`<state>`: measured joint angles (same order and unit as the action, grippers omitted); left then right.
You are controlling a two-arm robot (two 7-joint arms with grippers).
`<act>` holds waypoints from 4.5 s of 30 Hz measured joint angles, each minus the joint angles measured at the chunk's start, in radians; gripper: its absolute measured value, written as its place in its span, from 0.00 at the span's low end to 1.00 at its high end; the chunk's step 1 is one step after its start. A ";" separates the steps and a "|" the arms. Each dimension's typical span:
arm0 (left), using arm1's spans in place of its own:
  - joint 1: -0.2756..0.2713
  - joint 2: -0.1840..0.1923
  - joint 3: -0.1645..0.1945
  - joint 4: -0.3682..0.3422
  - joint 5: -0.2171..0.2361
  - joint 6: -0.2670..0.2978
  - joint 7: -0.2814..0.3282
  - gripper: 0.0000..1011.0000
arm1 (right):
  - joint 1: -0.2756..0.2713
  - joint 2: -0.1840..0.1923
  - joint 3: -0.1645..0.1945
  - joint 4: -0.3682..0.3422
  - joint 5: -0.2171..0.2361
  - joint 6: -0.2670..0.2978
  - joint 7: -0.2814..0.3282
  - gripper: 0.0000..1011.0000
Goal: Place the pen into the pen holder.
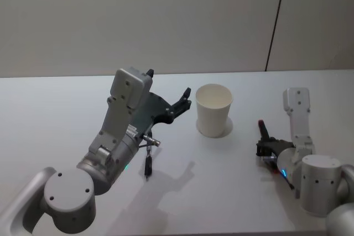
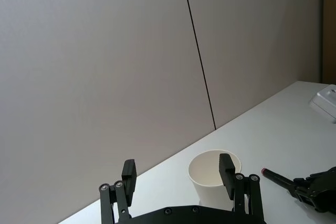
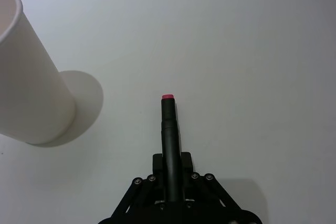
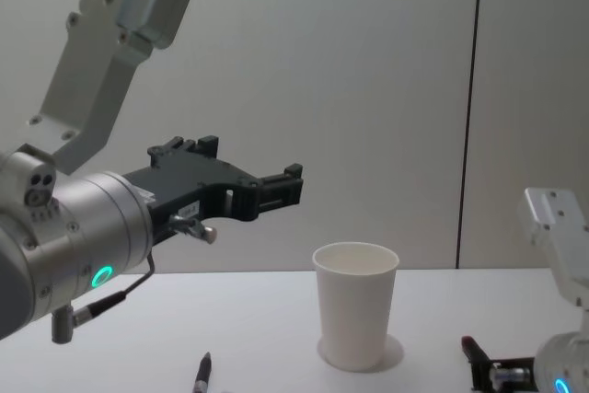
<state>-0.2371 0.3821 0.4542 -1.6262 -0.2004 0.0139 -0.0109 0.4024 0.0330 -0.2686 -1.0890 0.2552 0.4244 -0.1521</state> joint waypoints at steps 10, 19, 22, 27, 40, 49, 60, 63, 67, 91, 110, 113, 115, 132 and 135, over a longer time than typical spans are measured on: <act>0.000 0.000 0.000 0.000 0.000 0.000 0.000 0.99 | -0.007 0.000 0.001 -0.013 -0.011 -0.032 0.013 0.18; 0.000 0.000 0.000 0.000 0.000 0.000 0.000 0.99 | -0.029 0.009 0.002 -0.062 -0.031 -0.105 0.041 0.18; 0.000 0.000 0.000 0.000 0.000 0.000 0.000 0.99 | -0.038 0.013 0.002 -0.082 -0.038 -0.135 0.053 0.18; 0.000 0.000 0.000 0.000 0.000 0.000 0.000 0.99 | -0.050 0.020 0.003 -0.111 -0.047 -0.184 0.074 0.18; 0.000 0.000 0.000 0.000 0.000 0.000 0.000 0.99 | -0.078 0.037 0.007 -0.175 -0.067 -0.345 0.160 0.18; 0.000 0.000 0.000 0.000 0.000 0.000 0.000 0.99 | -0.083 0.046 0.010 -0.193 -0.073 -0.469 0.237 0.18; 0.000 0.000 0.000 0.000 0.000 0.000 0.000 0.99 | -0.052 0.042 0.010 -0.156 -0.083 -0.642 0.347 0.18; 0.000 0.000 0.000 0.000 0.000 0.000 0.000 0.99 | -0.022 0.033 0.009 -0.106 -0.092 -0.714 0.388 0.18; 0.000 0.000 0.000 0.000 0.000 0.000 0.000 0.99 | 0.019 0.020 0.006 -0.038 -0.107 -0.792 0.423 0.18; 0.000 0.000 0.000 0.000 0.000 0.000 0.000 0.99 | 0.333 -0.086 -0.012 0.559 -0.182 -1.123 0.502 0.18; 0.000 0.000 0.000 0.000 0.000 0.000 0.000 0.99 | 0.498 -0.144 0.011 0.902 -0.154 -1.245 0.569 0.18; 0.000 0.000 0.000 0.000 0.000 0.000 0.000 0.99 | 0.510 -0.148 0.014 0.927 -0.153 -1.251 0.574 0.18; 0.000 0.000 0.000 0.000 0.000 0.000 0.000 0.99 | 0.515 -0.149 0.015 0.936 -0.152 -1.254 0.576 0.18; 0.000 0.000 0.000 0.000 0.000 0.000 0.000 0.99 | 0.544 -0.154 0.029 0.995 -0.154 -1.270 0.582 0.58; 0.000 0.000 0.000 0.000 0.000 0.000 0.000 0.99 | 0.546 -0.155 0.032 0.999 -0.155 -1.273 0.583 0.70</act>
<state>-0.2371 0.3822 0.4542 -1.6262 -0.2004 0.0139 -0.0109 0.9484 -0.1217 -0.2370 -0.0900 0.1007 -0.8482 0.4305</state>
